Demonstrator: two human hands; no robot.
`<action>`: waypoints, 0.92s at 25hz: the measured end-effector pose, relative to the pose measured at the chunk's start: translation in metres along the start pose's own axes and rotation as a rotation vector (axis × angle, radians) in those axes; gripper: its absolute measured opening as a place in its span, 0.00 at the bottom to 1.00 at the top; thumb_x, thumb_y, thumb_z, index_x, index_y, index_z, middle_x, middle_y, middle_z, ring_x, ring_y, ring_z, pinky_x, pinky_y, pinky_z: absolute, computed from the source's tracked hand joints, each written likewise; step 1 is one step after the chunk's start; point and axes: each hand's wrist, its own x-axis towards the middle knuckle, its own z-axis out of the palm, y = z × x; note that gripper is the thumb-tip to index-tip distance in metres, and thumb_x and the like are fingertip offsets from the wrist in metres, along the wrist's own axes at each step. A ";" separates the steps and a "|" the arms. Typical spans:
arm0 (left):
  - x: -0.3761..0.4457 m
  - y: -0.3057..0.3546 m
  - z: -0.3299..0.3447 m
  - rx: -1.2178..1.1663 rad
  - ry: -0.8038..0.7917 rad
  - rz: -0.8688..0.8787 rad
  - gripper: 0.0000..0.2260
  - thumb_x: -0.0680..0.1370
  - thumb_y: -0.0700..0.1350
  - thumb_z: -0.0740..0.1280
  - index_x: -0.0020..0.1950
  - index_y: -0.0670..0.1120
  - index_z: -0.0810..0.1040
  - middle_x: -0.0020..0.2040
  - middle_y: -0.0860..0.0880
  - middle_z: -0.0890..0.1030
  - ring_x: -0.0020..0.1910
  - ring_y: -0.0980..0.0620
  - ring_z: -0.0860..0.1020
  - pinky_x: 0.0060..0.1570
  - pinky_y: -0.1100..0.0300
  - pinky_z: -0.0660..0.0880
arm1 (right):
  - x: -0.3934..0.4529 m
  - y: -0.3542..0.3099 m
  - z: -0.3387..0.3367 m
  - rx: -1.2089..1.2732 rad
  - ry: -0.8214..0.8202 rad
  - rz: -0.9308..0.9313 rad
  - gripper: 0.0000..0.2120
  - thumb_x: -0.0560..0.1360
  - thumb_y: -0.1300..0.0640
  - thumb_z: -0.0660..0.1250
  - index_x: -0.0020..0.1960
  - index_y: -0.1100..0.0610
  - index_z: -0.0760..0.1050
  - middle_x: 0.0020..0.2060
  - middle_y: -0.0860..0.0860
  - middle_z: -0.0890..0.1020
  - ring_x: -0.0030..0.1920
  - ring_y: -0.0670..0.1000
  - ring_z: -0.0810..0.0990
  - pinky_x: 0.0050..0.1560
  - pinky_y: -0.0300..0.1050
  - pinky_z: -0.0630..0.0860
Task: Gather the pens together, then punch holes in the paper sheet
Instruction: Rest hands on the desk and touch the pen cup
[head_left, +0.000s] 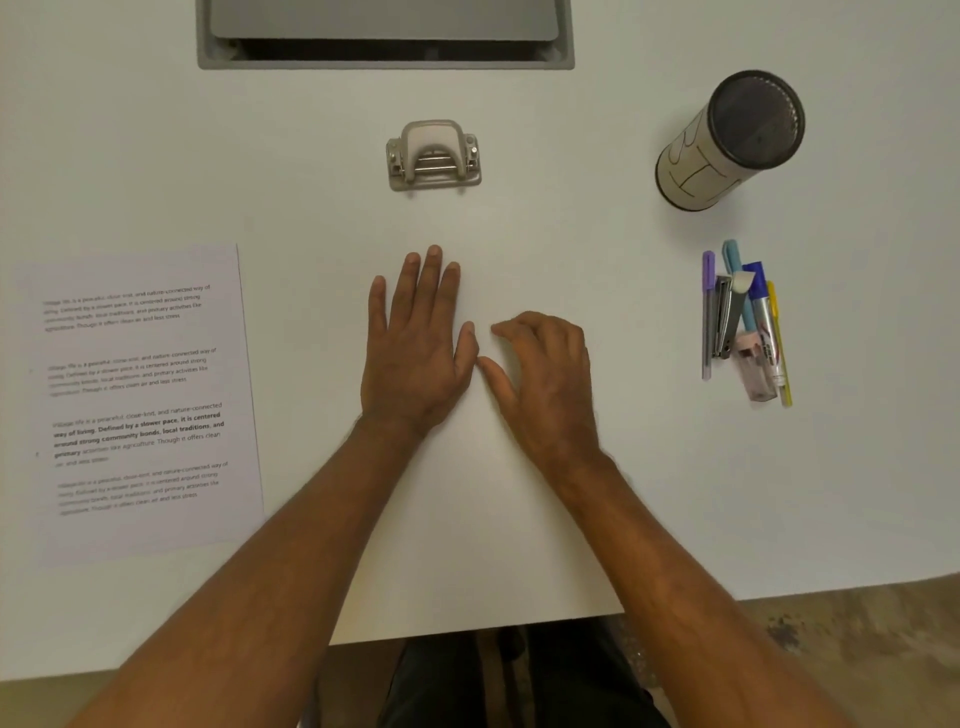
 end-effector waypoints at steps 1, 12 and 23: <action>0.000 0.000 0.000 0.002 0.002 0.001 0.29 0.85 0.54 0.53 0.85 0.46 0.53 0.86 0.46 0.51 0.85 0.47 0.49 0.82 0.40 0.49 | 0.003 0.000 0.001 -0.017 0.016 0.003 0.13 0.81 0.47 0.68 0.63 0.51 0.79 0.61 0.49 0.78 0.62 0.51 0.72 0.62 0.44 0.70; 0.000 0.001 0.001 -0.004 0.011 -0.008 0.29 0.85 0.53 0.53 0.85 0.46 0.54 0.85 0.46 0.52 0.85 0.47 0.50 0.82 0.39 0.50 | -0.007 0.009 -0.012 0.144 -0.012 0.049 0.23 0.83 0.59 0.64 0.77 0.60 0.68 0.75 0.54 0.71 0.77 0.53 0.67 0.78 0.44 0.63; 0.000 0.001 -0.001 -0.001 -0.003 -0.005 0.29 0.85 0.54 0.52 0.85 0.46 0.52 0.86 0.46 0.51 0.85 0.47 0.48 0.82 0.39 0.49 | 0.003 0.010 -0.030 -0.124 -0.244 -0.318 0.21 0.77 0.69 0.71 0.70 0.65 0.75 0.63 0.60 0.80 0.62 0.59 0.79 0.53 0.52 0.84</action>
